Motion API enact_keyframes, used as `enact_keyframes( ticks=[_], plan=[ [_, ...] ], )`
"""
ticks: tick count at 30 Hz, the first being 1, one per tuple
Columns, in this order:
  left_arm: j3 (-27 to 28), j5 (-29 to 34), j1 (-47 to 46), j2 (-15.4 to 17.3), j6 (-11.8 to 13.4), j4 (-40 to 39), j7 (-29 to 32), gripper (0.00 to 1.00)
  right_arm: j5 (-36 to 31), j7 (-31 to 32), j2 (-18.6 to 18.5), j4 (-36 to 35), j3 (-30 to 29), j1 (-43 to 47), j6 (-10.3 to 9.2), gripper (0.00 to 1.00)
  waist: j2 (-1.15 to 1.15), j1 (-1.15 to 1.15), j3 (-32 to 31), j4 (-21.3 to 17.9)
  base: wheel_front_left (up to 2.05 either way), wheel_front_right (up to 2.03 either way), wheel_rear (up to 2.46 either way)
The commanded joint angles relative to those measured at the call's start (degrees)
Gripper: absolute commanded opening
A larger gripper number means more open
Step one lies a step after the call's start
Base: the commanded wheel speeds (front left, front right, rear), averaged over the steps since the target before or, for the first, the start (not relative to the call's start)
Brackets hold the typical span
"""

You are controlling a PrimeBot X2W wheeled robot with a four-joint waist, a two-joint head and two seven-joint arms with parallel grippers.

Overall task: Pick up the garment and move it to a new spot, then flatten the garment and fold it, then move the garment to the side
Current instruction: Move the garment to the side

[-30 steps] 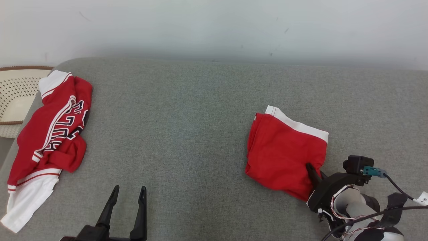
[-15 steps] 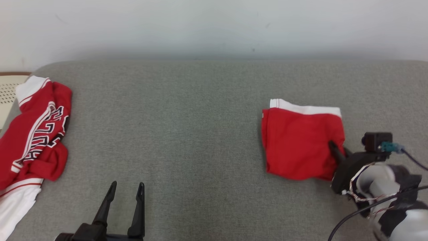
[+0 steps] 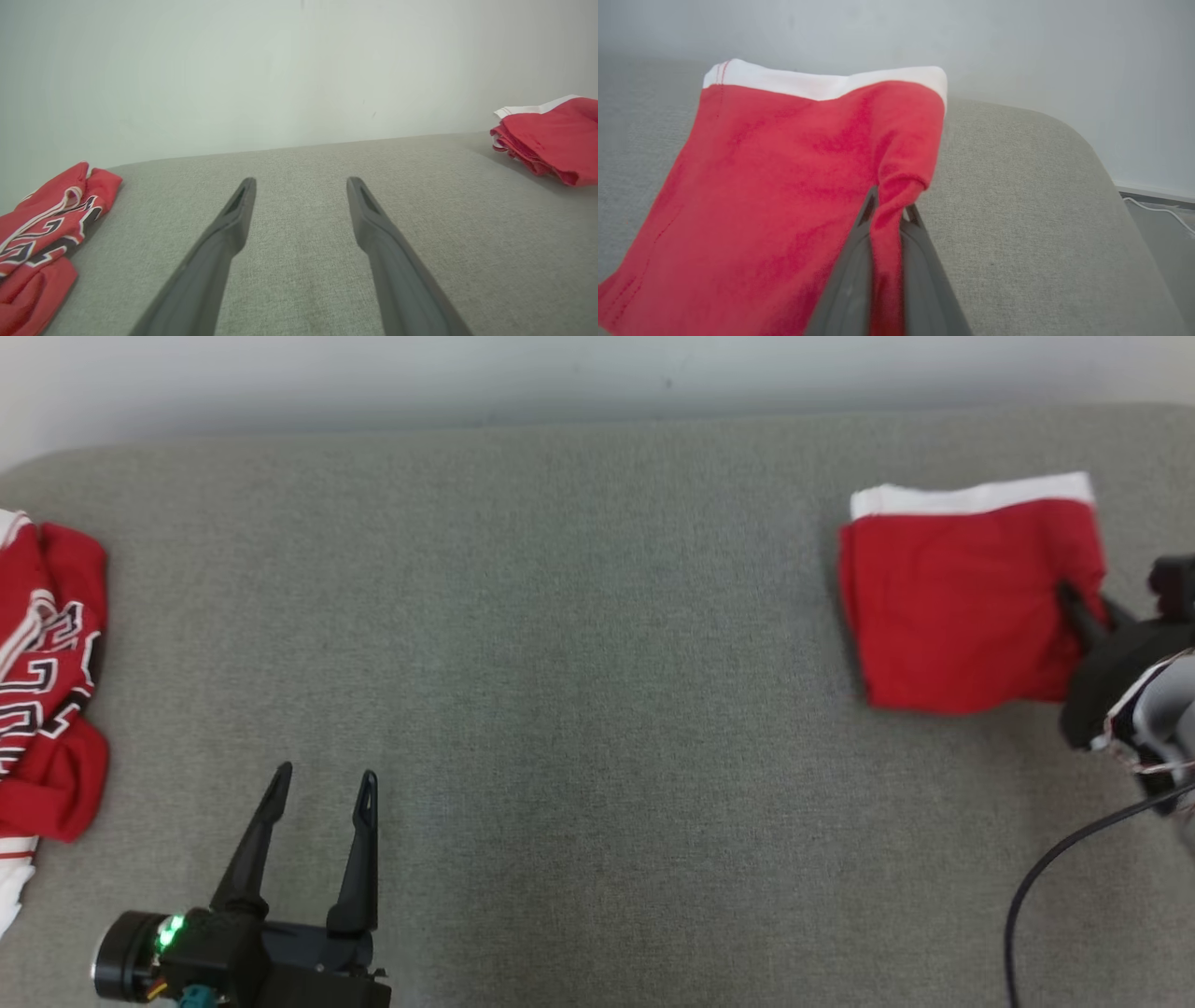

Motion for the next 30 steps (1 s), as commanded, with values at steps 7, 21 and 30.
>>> enact_keyframes(
  ticks=[7, 21, 30],
  plan=[
    [0.74, 1.33, -1.53, 1.45, 0.53, -4.00, -0.15, 1.00, 0.86, 0.07, -4.60, 1.60, 3.41, -5.76, -0.02, 0.00, 0.00, -0.01, 5.42, -1.16, 0.00, 0.00, 0.00],
    [1.14, 2.44, -2.00, 3.63, 1.30, -8.51, -0.15, 1.00, 1.44, 0.54, -10.67, 3.42, 9.99, -14.11, -0.02, 0.00, 0.00, -0.01, 10.77, -1.70, 0.00, 0.00, 0.00],
    [1.55, 3.06, -1.29, 4.76, 1.89, -11.11, -0.13, 1.00, -0.45, 0.99, -13.09, 3.95, 13.17, -19.76, -0.02, 0.00, 0.00, -0.01, 13.66, -1.55, 0.00, 0.00, 0.00]
  ],
)
